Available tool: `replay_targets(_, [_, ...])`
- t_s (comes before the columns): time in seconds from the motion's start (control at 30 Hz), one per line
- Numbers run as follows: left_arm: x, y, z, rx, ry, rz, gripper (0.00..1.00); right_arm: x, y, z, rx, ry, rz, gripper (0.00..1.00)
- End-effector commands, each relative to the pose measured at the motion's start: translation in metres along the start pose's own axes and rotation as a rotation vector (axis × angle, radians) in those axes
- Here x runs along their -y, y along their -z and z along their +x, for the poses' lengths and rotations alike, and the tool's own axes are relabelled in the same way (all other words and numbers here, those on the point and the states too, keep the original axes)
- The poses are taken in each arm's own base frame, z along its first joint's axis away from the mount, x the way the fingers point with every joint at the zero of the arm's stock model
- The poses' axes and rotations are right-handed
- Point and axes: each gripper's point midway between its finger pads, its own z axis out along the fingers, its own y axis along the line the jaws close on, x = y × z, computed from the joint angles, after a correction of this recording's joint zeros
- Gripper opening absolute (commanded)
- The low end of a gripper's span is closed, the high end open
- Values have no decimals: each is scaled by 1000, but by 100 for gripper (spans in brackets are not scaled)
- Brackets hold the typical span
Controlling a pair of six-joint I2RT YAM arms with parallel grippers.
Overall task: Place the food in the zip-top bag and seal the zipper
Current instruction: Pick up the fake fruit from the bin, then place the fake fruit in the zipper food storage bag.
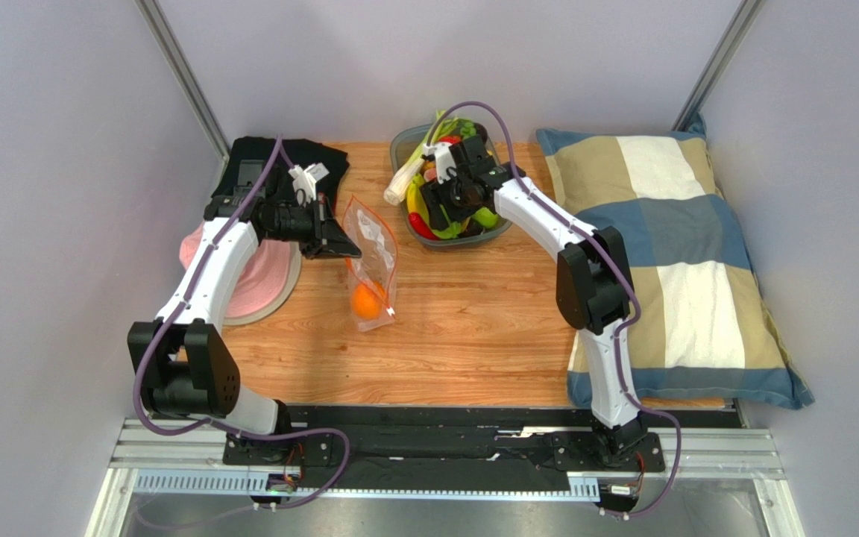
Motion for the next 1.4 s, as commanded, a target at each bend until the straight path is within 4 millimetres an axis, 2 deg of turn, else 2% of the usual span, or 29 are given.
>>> replay_targets(0.0, [7, 6, -10, 25, -48, 10, 0, 7, -1, -16, 45, 35, 26, 65])
replay_targets(0.07, [6, 5, -10, 21, -45, 11, 0, 9, -2, -12, 35, 29, 27, 61])
replay_targets(0.1, [6, 6, -9, 21, -46, 11, 0, 12, -1, -12, 36, 25, 28, 54])
replay_targets(0.17, [6, 6, -10, 23, -50, 10, 0, 11, 2, -11, 32, 18, 24, 47])
replay_targets(0.2, [7, 6, -10, 24, -52, 12, 0, 11, 8, -15, 44, 14, 17, 40])
replay_targets(0.27, [7, 6, -9, 24, -52, 12, 0, 7, 15, -19, 54, 6, 6, 35])
replay_targets(0.4, [10, 8, -10, 26, -57, 20, 0, -4, 43, -34, 97, -9, -21, 19])
replay_targets(0.43, [10, 8, -9, 26, -57, 20, 0, -7, 55, -40, 114, -10, -22, 16])
replay_targets(0.5, [10, 8, -9, 27, -58, 20, 0, -11, 67, -43, 124, -24, -27, 11])
replay_targets(0.67, [9, 7, -8, 25, -57, 24, 0, -19, 100, -41, 141, -30, -32, 5])
replay_targets(0.87, [8, 5, -7, 27, -48, 30, 0, -22, 124, -30, 121, -33, -37, 4])
replay_targets(0.97, [6, 3, -7, 26, -36, 33, 0, -41, 149, -35, 155, -32, -111, 3])
replay_targets(1.0, [7, 3, -8, 27, -32, 38, 0, -56, 166, -43, 192, -32, -174, 3])
replay_targets(1.07, [7, 2, -8, 28, -24, 41, 0, -75, 187, -54, 240, -77, -258, 3])
replay_targets(1.1, [6, 1, -8, 27, -19, 41, 0, -93, 205, -59, 273, -80, -340, 3])
replay_targets(1.13, [7, 1, -8, 27, -17, 46, 0, -101, 214, -69, 316, -82, -379, 3])
replay_targets(1.2, [7, 1, -9, 30, -13, 49, 0, -128, 232, -75, 342, -121, -480, 4])
replay_targets(1.3, [9, 1, -10, 32, -4, 57, 0, -162, 246, -82, 370, -161, -593, 5])
replay_targets(1.37, [10, 0, -11, 35, 1, 62, 0, -182, 244, -84, 377, -148, -644, 5])
